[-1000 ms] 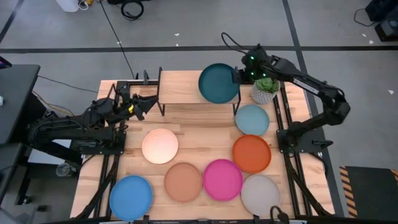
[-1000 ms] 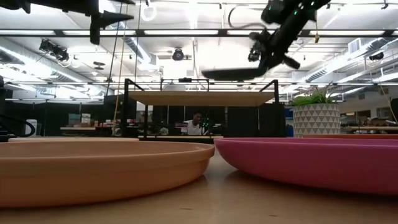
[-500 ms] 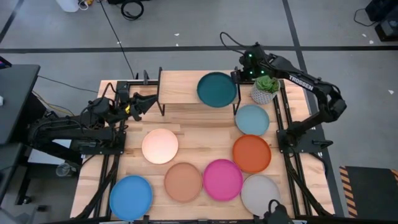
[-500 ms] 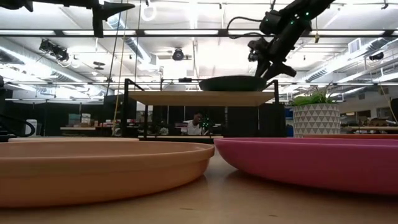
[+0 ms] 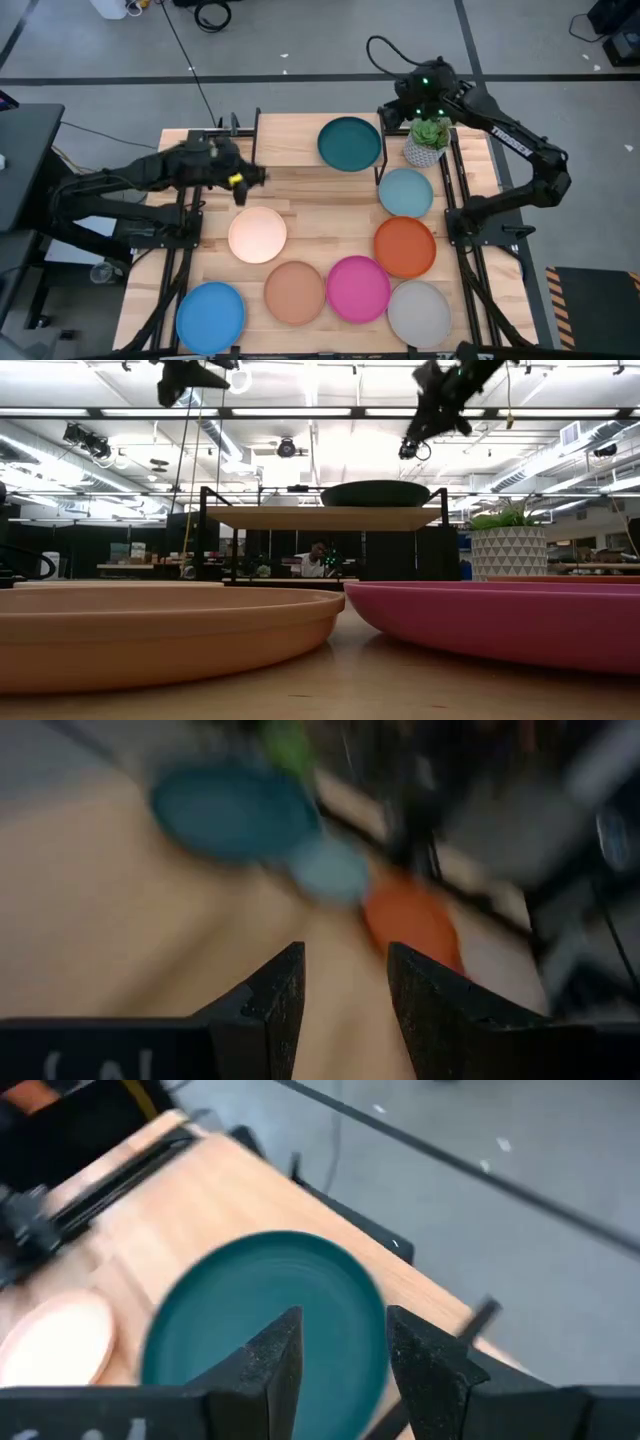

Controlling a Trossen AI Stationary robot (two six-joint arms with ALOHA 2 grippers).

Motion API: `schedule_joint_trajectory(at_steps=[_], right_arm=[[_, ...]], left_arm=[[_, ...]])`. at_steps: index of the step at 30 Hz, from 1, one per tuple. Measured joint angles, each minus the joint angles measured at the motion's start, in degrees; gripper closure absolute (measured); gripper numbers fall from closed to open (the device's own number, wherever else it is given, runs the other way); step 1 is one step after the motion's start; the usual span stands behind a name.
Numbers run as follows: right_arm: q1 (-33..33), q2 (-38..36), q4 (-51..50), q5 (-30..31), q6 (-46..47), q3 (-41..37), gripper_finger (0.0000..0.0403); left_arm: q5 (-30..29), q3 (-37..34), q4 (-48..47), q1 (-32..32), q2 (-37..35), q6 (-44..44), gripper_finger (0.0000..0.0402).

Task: Place and stack plates onto a shelf
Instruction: Put the light pink plate on the shelf

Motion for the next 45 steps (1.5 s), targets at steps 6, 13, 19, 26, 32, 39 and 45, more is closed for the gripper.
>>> schedule_joint_trajectory(at_steps=[6,13,19,26,32,39,45], right_arm=[[6.6,-3.3,-0.9,3.4,-6.5,0.9,0.0251],[12.6,-6.0,-0.8,10.5,-11.4,0.9,0.0251],[14.7,-6.1,-0.8,8.1,-12.3,0.9,0.0251],[16.0,-6.1,-0.7,7.1,-12.3,0.9,0.0251],[16.4,-6.1,-0.7,7.0,-12.3,0.9,0.0251],[16.4,-6.1,-0.7,7.0,-11.2,0.9,0.0251],[16.4,-6.1,-0.6,7.0,-11.2,0.9,0.0251]], left_arm=[[13.0,0.6,-10.8,-7.5,8.9,-4.1,0.0251],[17.3,0.6,-13.6,-18.9,19.4,-7.3,0.0251],[10.9,0.6,-16.1,-25.3,28.5,-5.3,0.0251],[0.3,-0.8,-16.7,-31.3,34.2,-2.2,0.0251],[-3.4,-5.6,-10.8,-34.3,34.6,-2.4,0.0251],[-4.8,-10.0,-6.0,-35.4,34.6,-3.5,0.0251],[-3.1,-13.1,-3.1,-35.3,34.6,-3.0,0.0268]])
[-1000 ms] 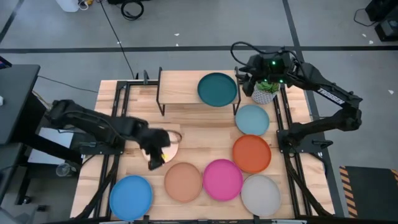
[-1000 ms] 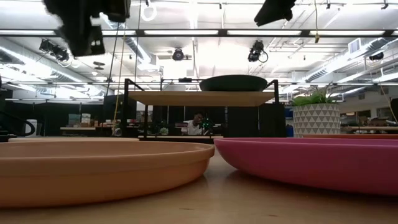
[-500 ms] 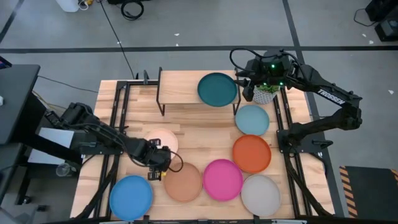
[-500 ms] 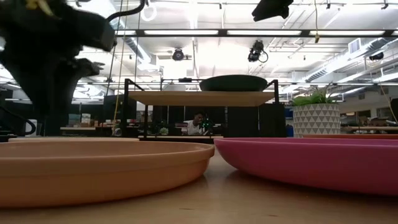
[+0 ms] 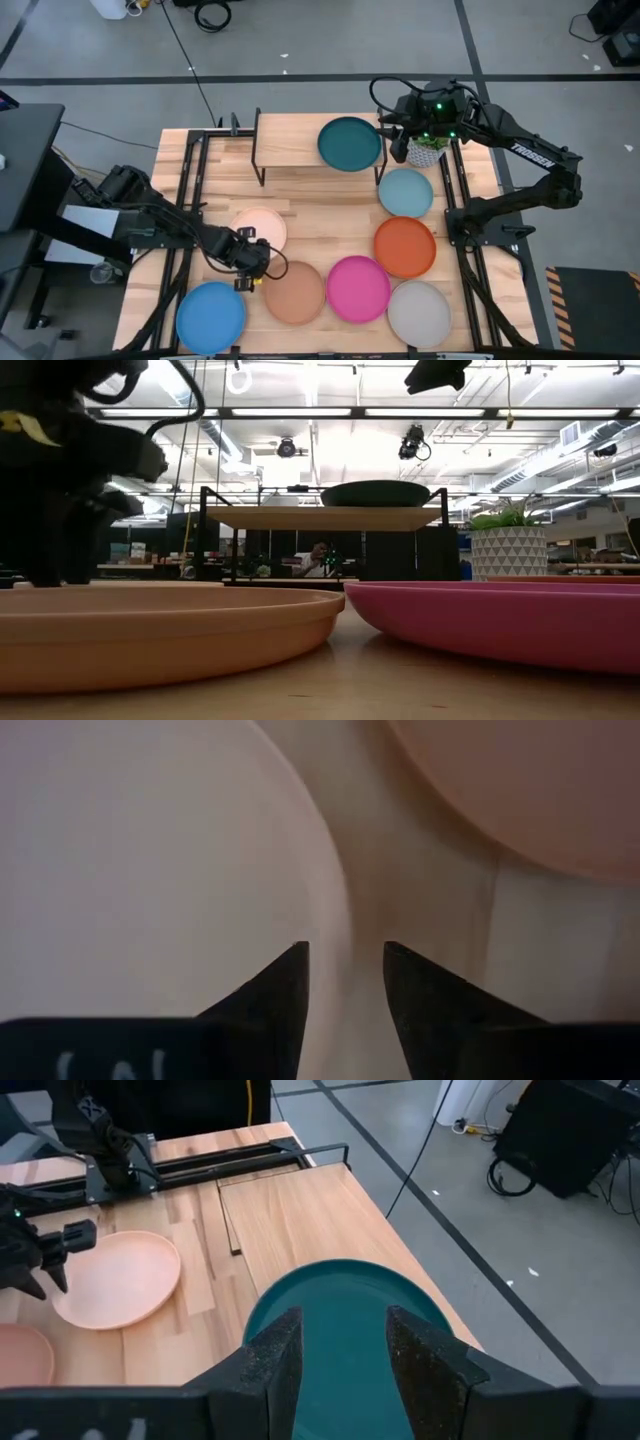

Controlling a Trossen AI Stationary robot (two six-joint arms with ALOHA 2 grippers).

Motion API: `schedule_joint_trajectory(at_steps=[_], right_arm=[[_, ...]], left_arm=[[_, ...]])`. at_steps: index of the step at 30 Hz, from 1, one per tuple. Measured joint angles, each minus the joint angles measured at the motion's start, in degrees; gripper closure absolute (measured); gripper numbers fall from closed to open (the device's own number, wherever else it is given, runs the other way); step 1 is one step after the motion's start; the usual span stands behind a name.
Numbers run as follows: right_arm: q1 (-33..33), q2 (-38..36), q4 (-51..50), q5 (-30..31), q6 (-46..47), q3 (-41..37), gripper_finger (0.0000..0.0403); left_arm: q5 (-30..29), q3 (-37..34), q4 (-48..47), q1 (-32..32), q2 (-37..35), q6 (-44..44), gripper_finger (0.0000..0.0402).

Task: Place and stack plates onto a shelf
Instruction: Put the light pink plate on the shelf

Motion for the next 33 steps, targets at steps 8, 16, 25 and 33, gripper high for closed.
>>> schedule_joint_trajectory(at_steps=[8,16,25,33], right_arm=[[0.0,0.0,2.8,0.0,1.4,0.0,0.0251],[0.0,0.0,3.0,0.4,1.4,0.0,0.0251],[0.0,0.0,3.0,3.6,1.4,0.0,0.0251],[-0.1,0.0,3.5,3.6,1.5,0.0,0.0251]], left_arm=[[1.0,-0.6,0.4,0.1,0.0,0.1,0.0354],[9.8,5.1,-5.6,3.2,-4.1,0.9,0.0386],[13.3,22.9,-9.5,15.8,-16.0,3.7,0.0388],[5.9,38.1,-15.6,34.2,-13.7,18.6,0.0389]])
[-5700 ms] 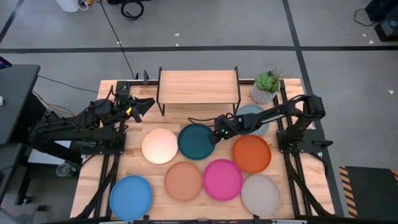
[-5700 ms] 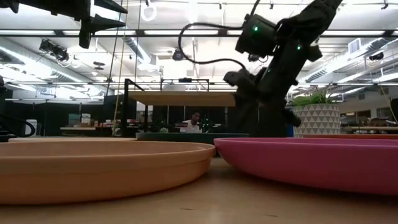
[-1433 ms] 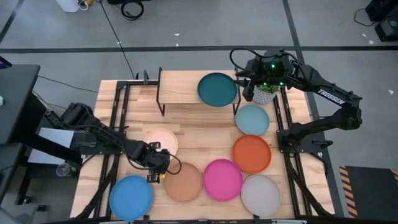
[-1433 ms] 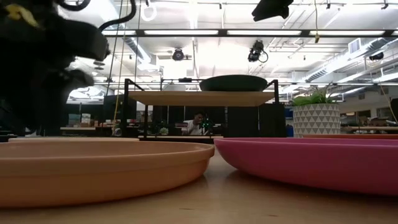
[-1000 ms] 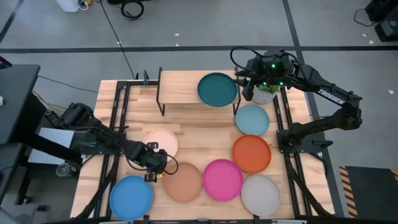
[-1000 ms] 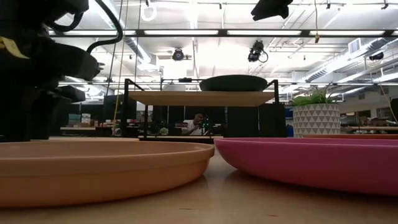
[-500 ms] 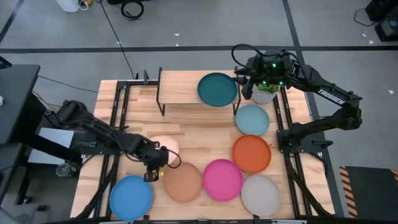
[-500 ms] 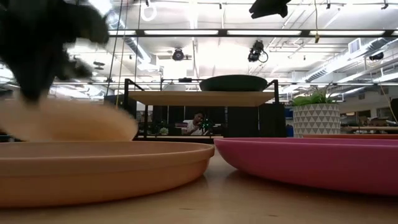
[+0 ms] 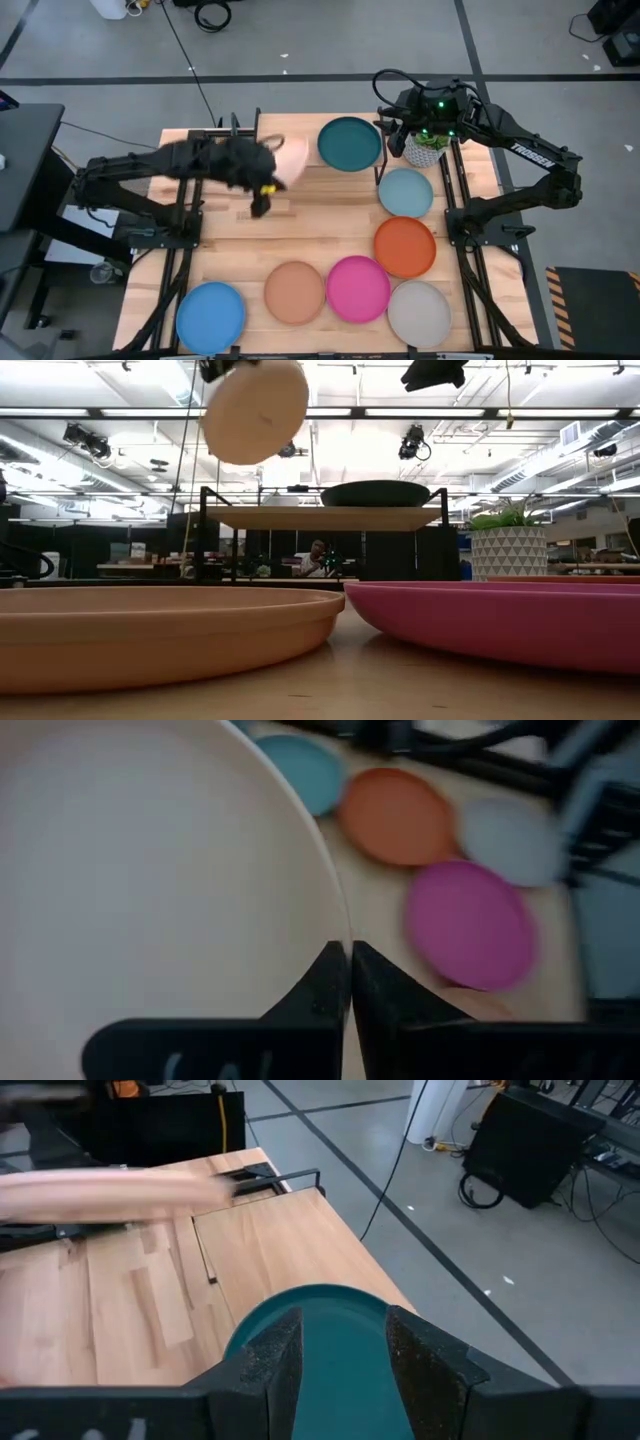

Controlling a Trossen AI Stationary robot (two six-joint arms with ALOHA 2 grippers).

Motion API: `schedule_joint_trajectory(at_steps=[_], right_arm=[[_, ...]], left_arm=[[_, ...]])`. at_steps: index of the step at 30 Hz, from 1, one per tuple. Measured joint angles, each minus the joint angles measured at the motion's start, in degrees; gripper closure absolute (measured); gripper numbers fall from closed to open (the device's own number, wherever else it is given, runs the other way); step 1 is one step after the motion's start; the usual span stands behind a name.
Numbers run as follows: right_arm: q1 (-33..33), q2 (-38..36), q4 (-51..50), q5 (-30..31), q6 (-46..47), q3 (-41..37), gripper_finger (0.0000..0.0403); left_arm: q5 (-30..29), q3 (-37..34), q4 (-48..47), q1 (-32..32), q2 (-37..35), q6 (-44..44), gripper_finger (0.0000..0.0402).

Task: Place and stack plates onto a shelf
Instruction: Put the light pink plate on the shelf, then stack the blue plate on top of the dark blue plate on the shelf

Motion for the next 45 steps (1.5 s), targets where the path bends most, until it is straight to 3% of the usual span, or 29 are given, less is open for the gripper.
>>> schedule_joint_trajectory(at_steps=[7,12,17,21,32,40,45], right_arm=[[0.1,0.0,1.0,-0.1,0.8,0.0,0.0251],[0.1,0.0,1.6,-0.1,1.1,0.0,0.0251],[0.1,0.0,1.6,-0.1,1.2,0.0,0.0251],[0.1,0.0,2.0,-0.1,1.3,0.0,0.0251],[0.1,0.0,2.1,-0.1,2.4,0.0,0.0251],[0.1,0.0,2.1,-0.2,2.4,0.0,0.0251],[0.1,0.0,2.0,-0.2,2.4,0.0,0.0251]], left_arm=[[2.1,9.8,-9.5,13.1,11.1,11.4,0.0389],[-0.5,17.1,-19.1,13.8,20.3,24.8,0.0389],[-2.8,18.3,-20.3,14.4,25.8,31.4,0.0389],[-5.3,18.3,-22.3,15.6,28.1,30.5,0.0389],[-3.2,18.4,-21.1,17.0,27.9,28.7,0.037],[2.0,18.4,-19.4,16.8,27.9,24.8,0.0285],[11.1,18.3,-22.2,14.9,23.5,20.9,0.0262]])
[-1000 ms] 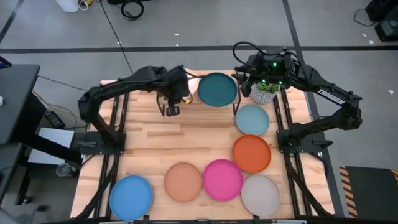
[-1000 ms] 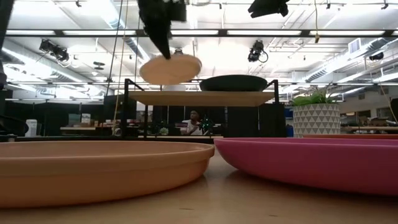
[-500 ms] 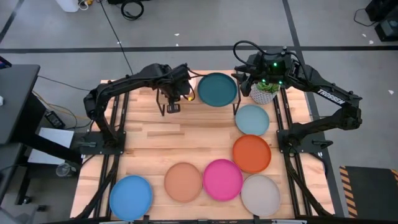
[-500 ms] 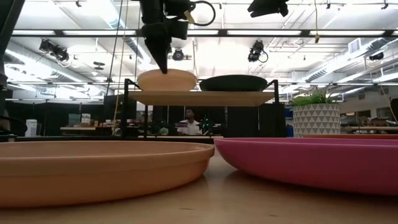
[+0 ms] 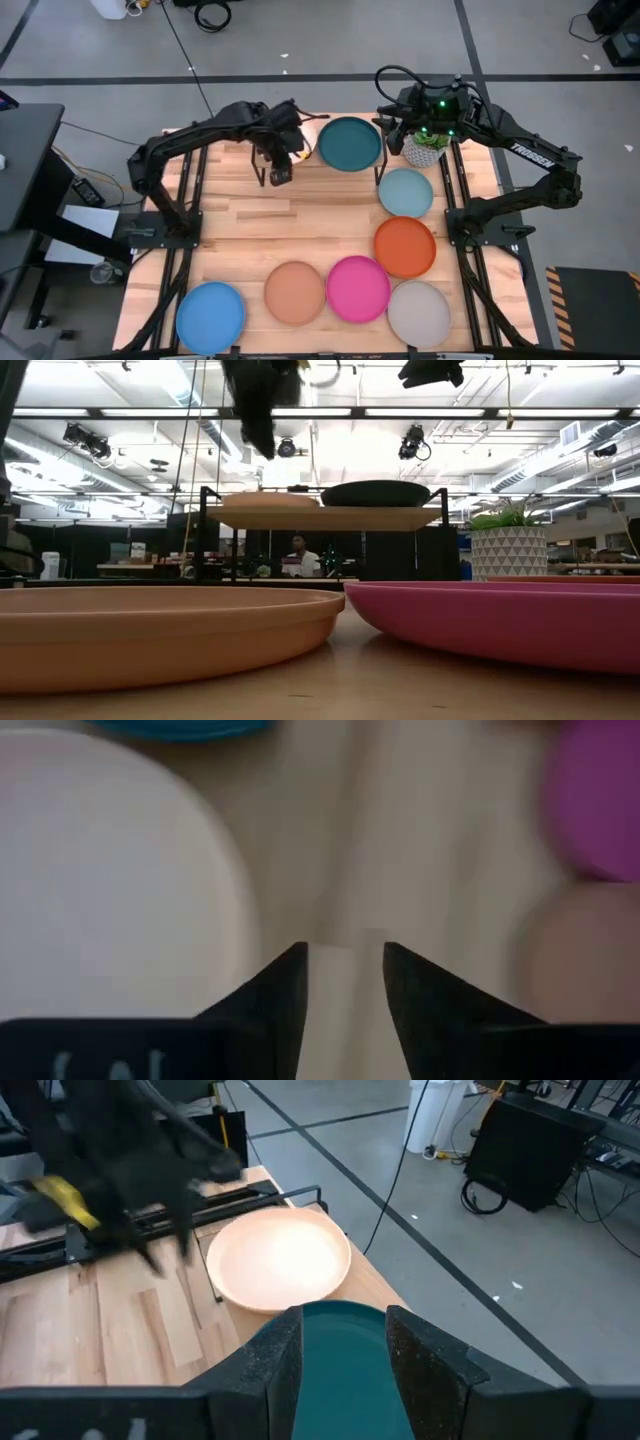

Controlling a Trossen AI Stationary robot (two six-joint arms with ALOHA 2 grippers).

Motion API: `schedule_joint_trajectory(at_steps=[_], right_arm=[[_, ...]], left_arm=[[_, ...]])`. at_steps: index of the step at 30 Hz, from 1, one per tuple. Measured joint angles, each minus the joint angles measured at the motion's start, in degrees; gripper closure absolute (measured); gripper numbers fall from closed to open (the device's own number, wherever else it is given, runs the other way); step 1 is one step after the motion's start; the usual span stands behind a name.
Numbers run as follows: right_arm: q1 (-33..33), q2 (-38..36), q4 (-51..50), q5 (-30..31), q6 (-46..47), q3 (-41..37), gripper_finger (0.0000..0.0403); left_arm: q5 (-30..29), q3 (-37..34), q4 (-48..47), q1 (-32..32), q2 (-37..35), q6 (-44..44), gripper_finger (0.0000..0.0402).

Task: Place and stack plates onto a shelf
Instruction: Stack the blue plate on top of the dark blue plate on the shelf

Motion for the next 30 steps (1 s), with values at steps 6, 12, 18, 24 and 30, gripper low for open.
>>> schedule_joint_trajectory(at_steps=[6,12,18,24,30], right_arm=[[0.0,0.0,0.0,-0.4,0.0,0.0,0.0251],[0.0,0.0,0.0,-0.8,0.0,0.0,0.0251],[0.0,0.0,0.0,-1.9,0.0,0.0,0.0251],[0.0,0.0,-0.1,-2.0,0.0,0.0,0.0251],[0.0,0.0,-0.1,-2.0,0.0,0.0,0.0251]], left_arm=[[9.1,-0.6,-5.4,-11.0,-6.6,-2.7,0.0261],[9.2,-10.3,-3.2,-24.9,-10.4,-10.7,0.0261],[11.7,-26.3,4.1,-35.0,-13.3,-18.3,0.026],[13.2,-38.4,10.9,-40.2,-14.1,-21.6,0.026],[17.4,-48.1,18.9,-42.7,-14.1,-27.4,0.026]])
